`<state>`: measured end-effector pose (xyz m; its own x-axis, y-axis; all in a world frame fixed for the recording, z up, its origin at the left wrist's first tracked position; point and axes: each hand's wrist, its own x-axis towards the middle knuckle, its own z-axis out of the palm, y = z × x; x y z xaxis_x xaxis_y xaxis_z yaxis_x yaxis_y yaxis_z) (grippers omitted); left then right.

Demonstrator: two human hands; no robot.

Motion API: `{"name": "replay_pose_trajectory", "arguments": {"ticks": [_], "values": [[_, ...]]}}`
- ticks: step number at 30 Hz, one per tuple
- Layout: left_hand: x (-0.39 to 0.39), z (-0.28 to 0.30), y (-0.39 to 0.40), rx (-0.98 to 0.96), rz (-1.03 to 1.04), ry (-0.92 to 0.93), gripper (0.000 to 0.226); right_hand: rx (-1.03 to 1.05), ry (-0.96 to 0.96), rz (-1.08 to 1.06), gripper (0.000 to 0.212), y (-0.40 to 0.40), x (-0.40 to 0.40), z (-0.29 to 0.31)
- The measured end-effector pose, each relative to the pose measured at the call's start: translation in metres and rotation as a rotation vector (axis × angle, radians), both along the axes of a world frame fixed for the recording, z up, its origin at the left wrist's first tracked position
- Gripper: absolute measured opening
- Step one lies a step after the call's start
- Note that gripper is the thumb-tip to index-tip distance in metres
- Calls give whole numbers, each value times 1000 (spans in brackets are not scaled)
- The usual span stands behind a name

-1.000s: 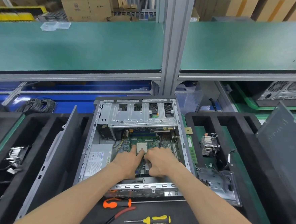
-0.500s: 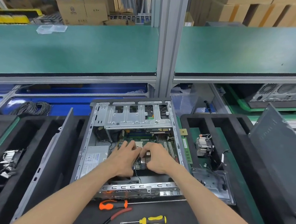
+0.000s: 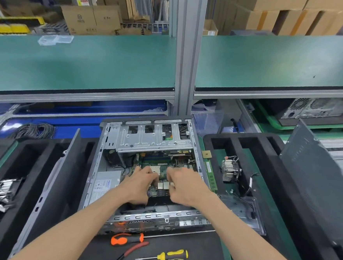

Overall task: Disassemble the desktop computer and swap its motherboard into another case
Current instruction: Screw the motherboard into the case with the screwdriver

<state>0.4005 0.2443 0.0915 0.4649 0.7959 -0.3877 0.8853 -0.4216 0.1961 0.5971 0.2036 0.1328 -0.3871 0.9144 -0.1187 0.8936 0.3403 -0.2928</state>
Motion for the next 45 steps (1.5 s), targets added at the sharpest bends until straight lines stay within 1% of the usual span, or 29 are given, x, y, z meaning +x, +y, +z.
{"name": "replay_pose_trajectory", "arguments": {"ticks": [3,4,5,8,11,13,15,16,19,20,23,25,26,28,30,32,35,38,40,43,45], "values": [[0,4,0,-8,-4,12,48,-36,-177,132,67,-1,-3,-17],[0,5,0,-8,-13,19,47,-15,-223,143,75,0,-6,-22],[0,5,-1,-10,-24,27,48,10,-252,146,76,1,-7,-26],[-2,8,-3,-5,-55,56,51,61,-292,181,64,4,-13,-29],[-4,13,-3,29,-91,78,53,88,-262,182,54,5,-13,-28],[-6,16,-5,97,-151,137,59,107,-241,186,50,5,-12,-28],[-11,16,-7,182,-208,206,70,126,-231,190,50,5,-13,-27],[-14,16,-8,215,-218,215,71,134,-230,192,50,5,-14,-26],[-22,18,-9,252,-187,133,53,143,-228,187,49,4,-14,-24],[-24,20,-9,243,-170,108,51,148,-230,181,47,3,-14,-24],[-32,20,-9,261,-167,121,62,145,-220,152,42,3,-12,-23],[-38,19,-9,305,-161,197,72,126,-198,130,42,3,-12,-22],[-42,19,-8,307,-136,220,72,119,-182,117,44,3,-11,-21],[-49,23,-5,283,-77,214,61,105,-133,78,47,4,-12,-19],[-55,29,-1,278,-38,161,49,89,-76,27,50,5,-13,-16],[-62,34,3,265,2,70,43,83,-24,-5,51,6,-13,-13],[-71,37,3,227,61,-71,43,89,36,-30,49,11,-16,-8],[-74,37,2,263,67,-137,45,96,75,-45,50,14,-20,-4],[-71,38,1,285,58,-111,47,84,86,-56,52,16,-22,-3],[-62,37,-2,336,46,-42,60,54,100,-69,57,16,-25,-1],[-54,36,-5,366,10,-3,60,46,104,-73,58,16,-29,-1]]}}
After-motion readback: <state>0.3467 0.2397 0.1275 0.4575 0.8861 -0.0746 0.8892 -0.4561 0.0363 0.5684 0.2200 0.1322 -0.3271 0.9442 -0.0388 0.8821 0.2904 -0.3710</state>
